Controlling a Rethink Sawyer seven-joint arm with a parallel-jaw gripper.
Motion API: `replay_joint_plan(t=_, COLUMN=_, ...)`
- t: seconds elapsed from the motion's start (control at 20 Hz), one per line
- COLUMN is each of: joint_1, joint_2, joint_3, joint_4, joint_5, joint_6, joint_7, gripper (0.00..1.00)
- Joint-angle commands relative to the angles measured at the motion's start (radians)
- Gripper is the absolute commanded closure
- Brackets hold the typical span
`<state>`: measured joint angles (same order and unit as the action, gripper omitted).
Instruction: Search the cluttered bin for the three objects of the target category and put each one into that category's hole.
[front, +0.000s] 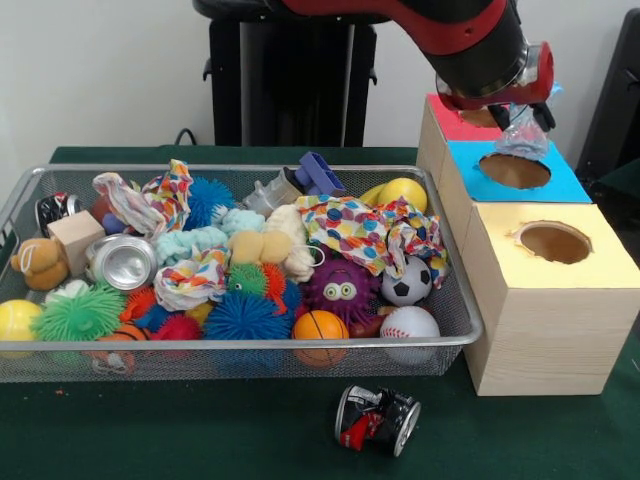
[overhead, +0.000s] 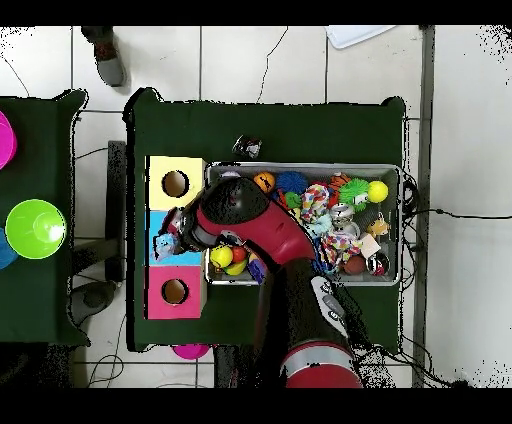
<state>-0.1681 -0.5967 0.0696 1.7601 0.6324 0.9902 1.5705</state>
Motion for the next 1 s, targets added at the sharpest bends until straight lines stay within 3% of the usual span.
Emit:
replay_joint_plan(t=0.05, joint_1=-0.008, joint_2=0.053, joint_3=0.028, joint_4=-0.062, joint_5=0.025, joint_6=-0.066, joint_7=0.249, gripper=1.0)
replay_joint_plan(t=0.6, joint_1=-0.024, joint_2=0.117, joint_3=0.017, joint_4=-0.116, joint_5=-0.012, joint_6=-0.061, joint_7=0.216, gripper=1.0)
replay_joint_plan(t=1.0, joint_1=-0.029, joint_2=0.163, joint_3=-0.013, joint_4=-0.183, joint_5=-0.059, joint_6=0.008, joint_7=0.23, gripper=1.0)
